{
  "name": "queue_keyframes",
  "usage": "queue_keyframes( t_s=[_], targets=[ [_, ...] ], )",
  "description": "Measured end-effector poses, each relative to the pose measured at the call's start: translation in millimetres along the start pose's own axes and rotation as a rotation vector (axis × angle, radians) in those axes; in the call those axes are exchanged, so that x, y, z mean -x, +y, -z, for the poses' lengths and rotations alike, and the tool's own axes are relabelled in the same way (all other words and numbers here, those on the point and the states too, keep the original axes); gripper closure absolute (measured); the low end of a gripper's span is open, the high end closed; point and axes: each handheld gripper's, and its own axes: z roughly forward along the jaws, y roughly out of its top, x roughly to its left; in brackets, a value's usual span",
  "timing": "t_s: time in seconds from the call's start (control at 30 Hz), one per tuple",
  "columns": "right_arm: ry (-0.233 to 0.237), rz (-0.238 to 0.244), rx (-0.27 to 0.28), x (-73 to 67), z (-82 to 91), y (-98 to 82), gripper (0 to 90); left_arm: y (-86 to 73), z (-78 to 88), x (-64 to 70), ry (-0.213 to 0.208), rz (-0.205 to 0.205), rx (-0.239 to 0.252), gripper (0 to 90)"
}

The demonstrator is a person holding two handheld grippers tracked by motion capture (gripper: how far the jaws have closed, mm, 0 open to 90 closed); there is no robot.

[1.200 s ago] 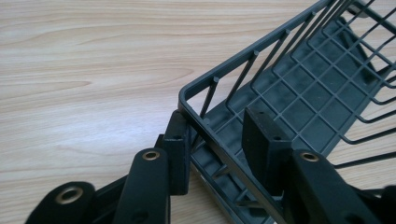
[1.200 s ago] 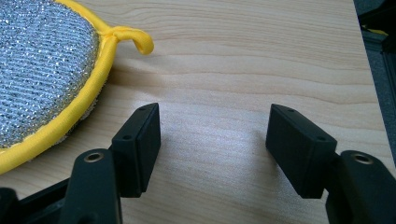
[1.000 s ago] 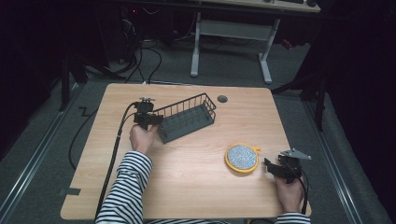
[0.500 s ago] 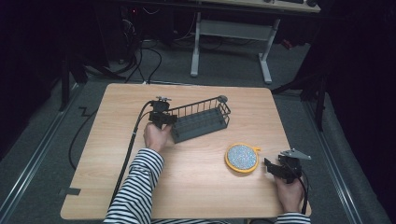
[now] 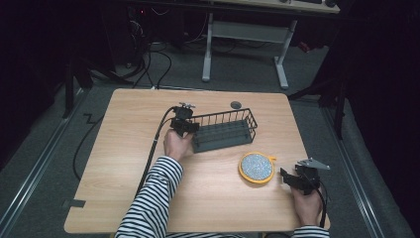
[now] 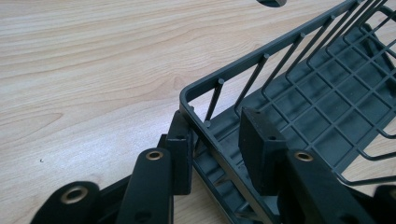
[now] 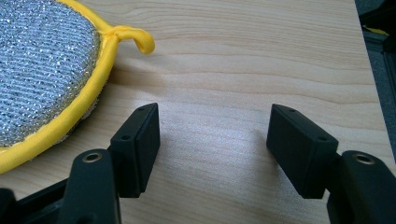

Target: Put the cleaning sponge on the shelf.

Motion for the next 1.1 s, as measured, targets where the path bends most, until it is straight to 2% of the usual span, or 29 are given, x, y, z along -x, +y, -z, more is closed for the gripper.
queue_keyframes(
  t_s=[0.2,0.3,0.43,0.57,0.73,0.83,0.97,1.1],
  targets=[
    [0.0,-0.001,0.0,-0.1,0.0,0.0,35.1,0.5,0.8,-0.4,-0.021,0.002,-0.006,63.2],
    [-0.001,-0.002,0.0,0.0,0.0,-0.1,35.1,1.6,3.0,-3.1,-0.041,0.018,-0.001,53.1],
    [-0.001,-0.003,0.0,0.0,0.0,-0.1,35.1,1.7,8.2,-5.4,-0.041,0.01,0.008,39.2],
    [-0.001,-0.002,0.0,0.0,0.0,0.0,35.1,2.9,20.0,-6.0,-0.046,-0.009,0.039,33.8],
    [-0.001,-0.002,0.0,0.0,0.0,-0.1,35.1,3.1,38.3,-6.2,-0.034,-0.048,0.072,33.3],
    [-0.001,-0.002,0.0,0.0,0.0,0.0,35.1,0.5,50.2,-8.8,-0.04,-0.059,0.09,33.3],
    [-0.002,-0.002,0.0,-0.1,0.0,0.0,35.1,-5.3,63.5,-13.9,-0.025,-0.087,0.101,34.7],
    [-0.001,-0.002,0.0,-0.1,-0.1,0.0,35.1,-19.4,77.7,-23.5,-0.026,-0.066,0.129,35.3]
  ],
)
